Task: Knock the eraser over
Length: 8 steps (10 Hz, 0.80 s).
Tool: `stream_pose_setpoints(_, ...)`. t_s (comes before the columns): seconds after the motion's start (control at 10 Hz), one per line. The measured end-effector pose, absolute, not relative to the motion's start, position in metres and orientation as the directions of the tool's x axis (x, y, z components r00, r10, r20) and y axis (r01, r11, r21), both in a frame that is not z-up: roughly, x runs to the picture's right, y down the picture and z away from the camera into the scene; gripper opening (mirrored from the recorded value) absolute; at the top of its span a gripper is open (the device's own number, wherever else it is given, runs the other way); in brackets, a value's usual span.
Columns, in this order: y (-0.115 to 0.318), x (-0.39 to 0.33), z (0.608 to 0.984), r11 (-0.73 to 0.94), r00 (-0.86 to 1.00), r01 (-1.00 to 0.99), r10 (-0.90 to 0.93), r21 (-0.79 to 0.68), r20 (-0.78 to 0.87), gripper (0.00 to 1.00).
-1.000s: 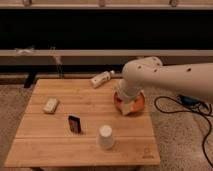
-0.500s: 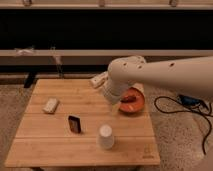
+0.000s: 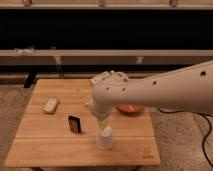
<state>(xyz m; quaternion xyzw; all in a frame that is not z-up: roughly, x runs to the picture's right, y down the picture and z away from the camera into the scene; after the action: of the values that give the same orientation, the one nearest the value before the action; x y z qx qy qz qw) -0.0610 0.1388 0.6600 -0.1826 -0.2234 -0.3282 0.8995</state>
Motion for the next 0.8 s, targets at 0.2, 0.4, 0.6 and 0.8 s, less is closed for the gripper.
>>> stream_pose_setpoints(0.2, 0.1451, -0.0672, 0.6608, 0.704, 0.665, 0.692, -0.535, -0.161, 0.521, 0.8)
stream_pose_setpoints(0.4, 0.1457, -0.0703, 0.6597, 0.699, 0.657, 0.699, -0.542, -0.153, 0.524, 0.8)
stream_pose_setpoints(0.6, 0.1456, -0.0705, 0.6597, 0.699, 0.657, 0.699, -0.542, -0.153, 0.524, 0.8)
stream_pose_setpoints(0.8, 0.1455, -0.0702, 0.6597, 0.7, 0.658, 0.698, -0.541, -0.153, 0.524, 0.8)
